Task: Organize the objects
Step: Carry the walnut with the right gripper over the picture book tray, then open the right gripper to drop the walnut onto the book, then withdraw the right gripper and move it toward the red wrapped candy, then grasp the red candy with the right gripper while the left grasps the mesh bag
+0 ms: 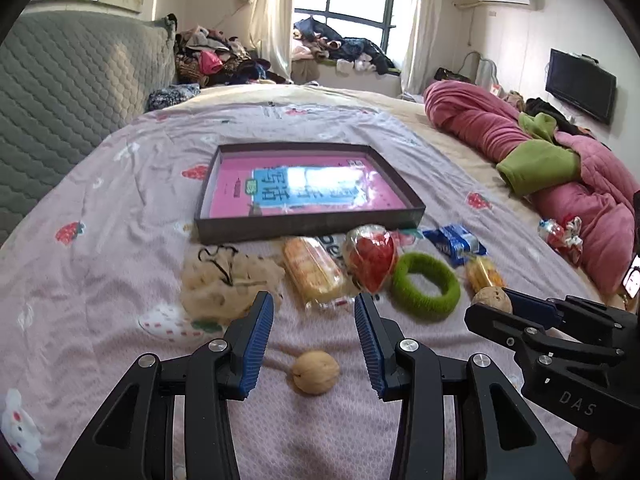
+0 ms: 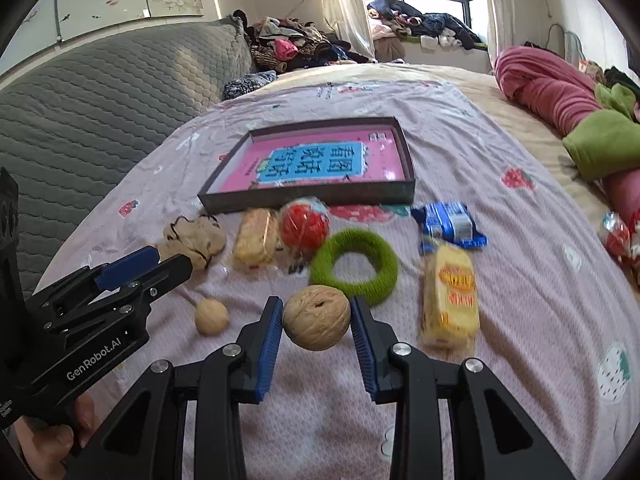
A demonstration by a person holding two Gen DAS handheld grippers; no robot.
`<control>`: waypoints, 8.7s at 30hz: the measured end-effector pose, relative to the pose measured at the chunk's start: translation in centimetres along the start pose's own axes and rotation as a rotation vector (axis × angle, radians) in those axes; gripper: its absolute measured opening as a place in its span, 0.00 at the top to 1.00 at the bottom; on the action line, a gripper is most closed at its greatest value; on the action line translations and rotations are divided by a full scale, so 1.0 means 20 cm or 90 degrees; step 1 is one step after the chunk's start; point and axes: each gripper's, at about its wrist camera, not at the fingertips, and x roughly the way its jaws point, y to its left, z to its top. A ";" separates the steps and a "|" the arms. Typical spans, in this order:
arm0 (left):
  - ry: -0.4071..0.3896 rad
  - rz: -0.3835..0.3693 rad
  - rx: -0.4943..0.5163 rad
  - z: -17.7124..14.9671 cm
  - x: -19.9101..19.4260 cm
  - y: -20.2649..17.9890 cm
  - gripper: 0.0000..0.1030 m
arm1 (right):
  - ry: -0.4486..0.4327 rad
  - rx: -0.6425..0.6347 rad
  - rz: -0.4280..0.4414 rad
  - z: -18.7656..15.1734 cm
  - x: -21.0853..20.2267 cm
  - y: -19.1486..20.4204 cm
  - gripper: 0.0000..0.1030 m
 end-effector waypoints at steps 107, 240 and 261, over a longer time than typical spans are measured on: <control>0.094 0.124 -0.062 0.85 1.20 0.36 0.27 | 0.134 -0.058 -0.046 1.12 1.41 -0.17 0.66; 0.140 0.117 -0.041 0.13 0.48 0.30 0.01 | 0.143 -0.193 -0.043 0.39 0.69 0.07 0.10; 0.161 0.058 -0.069 0.06 0.56 0.31 0.30 | 0.145 -0.177 -0.004 0.38 0.75 0.03 0.45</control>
